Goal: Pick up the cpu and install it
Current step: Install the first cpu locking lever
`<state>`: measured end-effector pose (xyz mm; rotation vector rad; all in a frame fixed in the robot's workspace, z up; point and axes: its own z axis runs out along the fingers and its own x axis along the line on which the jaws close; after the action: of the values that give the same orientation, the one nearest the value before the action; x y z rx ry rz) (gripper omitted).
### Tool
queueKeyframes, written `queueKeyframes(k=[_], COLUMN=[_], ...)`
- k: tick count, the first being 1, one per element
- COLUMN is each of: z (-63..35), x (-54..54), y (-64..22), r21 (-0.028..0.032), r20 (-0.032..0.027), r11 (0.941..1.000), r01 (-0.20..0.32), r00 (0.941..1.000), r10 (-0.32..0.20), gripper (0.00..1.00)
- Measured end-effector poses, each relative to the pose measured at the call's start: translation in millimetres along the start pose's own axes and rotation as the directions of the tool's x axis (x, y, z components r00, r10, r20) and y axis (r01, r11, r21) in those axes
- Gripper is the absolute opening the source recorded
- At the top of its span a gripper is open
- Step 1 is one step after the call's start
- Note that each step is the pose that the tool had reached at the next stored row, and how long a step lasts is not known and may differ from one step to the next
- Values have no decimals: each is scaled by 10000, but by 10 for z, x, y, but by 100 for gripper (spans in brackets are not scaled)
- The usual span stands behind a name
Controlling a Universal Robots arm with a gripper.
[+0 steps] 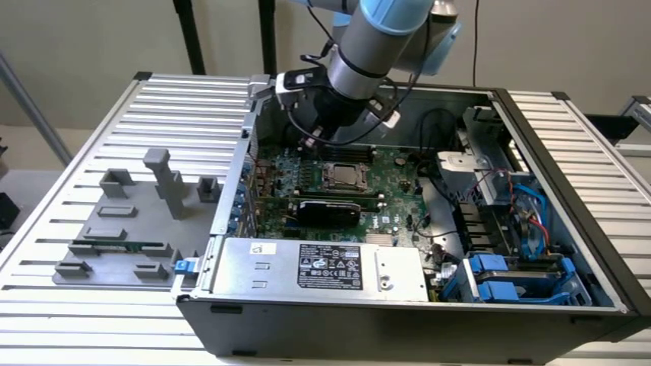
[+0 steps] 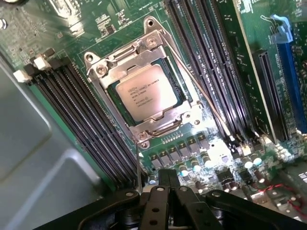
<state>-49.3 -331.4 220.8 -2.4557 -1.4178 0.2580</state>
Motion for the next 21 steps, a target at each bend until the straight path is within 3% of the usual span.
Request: queueKeyframes(k=[5, 11, 21], z=[-6, -25, -39], x=[0, 0, -11], y=[-2, -9, -18], r21=[15, 49, 91], r20=[-247, -496, -696], r11=[9976, 9903, 9809], r01=[-686, -1387, -1944], r00=[9973, 9891, 9784], r10=[686, 1388, 1945], gripper=[11, 11, 11])
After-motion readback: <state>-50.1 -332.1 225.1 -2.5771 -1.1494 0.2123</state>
